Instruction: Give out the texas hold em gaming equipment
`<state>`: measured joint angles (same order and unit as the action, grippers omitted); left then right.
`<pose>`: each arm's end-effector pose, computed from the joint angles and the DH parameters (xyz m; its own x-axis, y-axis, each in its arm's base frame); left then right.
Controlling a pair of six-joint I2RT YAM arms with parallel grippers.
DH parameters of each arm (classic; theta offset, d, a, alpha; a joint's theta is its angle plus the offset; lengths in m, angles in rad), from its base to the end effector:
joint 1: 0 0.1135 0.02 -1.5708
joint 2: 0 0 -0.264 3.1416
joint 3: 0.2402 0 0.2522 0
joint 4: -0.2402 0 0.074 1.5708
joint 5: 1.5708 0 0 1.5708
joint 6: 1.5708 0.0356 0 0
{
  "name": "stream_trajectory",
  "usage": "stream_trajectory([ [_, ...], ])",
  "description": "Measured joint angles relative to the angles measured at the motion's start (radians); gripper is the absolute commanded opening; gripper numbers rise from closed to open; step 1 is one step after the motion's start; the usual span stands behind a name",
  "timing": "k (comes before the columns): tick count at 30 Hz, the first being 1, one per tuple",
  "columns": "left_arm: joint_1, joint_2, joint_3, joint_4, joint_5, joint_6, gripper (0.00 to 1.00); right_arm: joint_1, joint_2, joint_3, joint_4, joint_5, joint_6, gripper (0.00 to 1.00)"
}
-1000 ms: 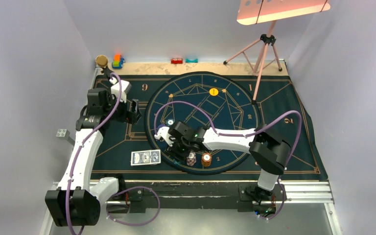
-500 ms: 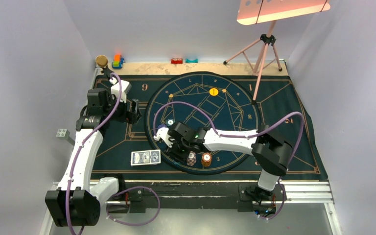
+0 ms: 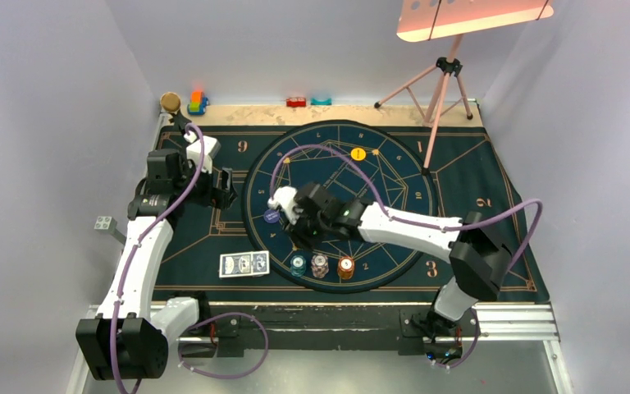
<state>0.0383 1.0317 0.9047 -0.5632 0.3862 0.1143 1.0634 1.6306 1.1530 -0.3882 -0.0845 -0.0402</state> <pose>0.2179 -0.0051 0.3004 -0.6030 0.0826 -0.7934 0.3257 0.9335 -0.1503 0.1683 0.3090 0.2343 -0.3337 -0.6827 -0.6501 -0.9116 0.4093 0.0382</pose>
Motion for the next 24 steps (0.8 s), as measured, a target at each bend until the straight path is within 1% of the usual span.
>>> stream_trajectory([
  [3,0.0,0.0,0.0,0.0,0.0,0.0,1.0,-0.115,-0.009,0.011,0.005,0.035,0.043,0.0],
  [6,0.0,0.0,0.0,0.0,0.001,0.0,1.0,-0.292,0.001,0.066,0.009,0.119,0.103,0.0],
  [9,0.0,0.0,0.0,0.0,0.005,0.0,1.0,-0.435,0.043,0.148,0.013,0.201,0.163,0.0],
  [12,0.0,0.0,0.0,0.0,0.008,0.0,1.0,-0.551,0.12,0.226,0.025,0.25,0.222,0.0],
  [15,0.0,0.0,0.0,-0.001,0.013,0.001,1.0,-0.632,0.202,0.266,0.018,0.276,0.264,0.0],
  [18,0.0,0.0,0.0,-0.001,0.016,0.001,1.0,-0.685,0.289,0.298,-0.002,0.303,0.29,0.0],
  [23,0.0,0.0,0.0,-0.001,0.023,0.001,1.0,-0.72,0.397,0.323,-0.018,0.319,0.319,0.0],
  [24,0.0,0.0,0.0,-0.001,0.023,0.001,1.0,-0.726,0.41,0.325,-0.017,0.317,0.322,0.01],
])
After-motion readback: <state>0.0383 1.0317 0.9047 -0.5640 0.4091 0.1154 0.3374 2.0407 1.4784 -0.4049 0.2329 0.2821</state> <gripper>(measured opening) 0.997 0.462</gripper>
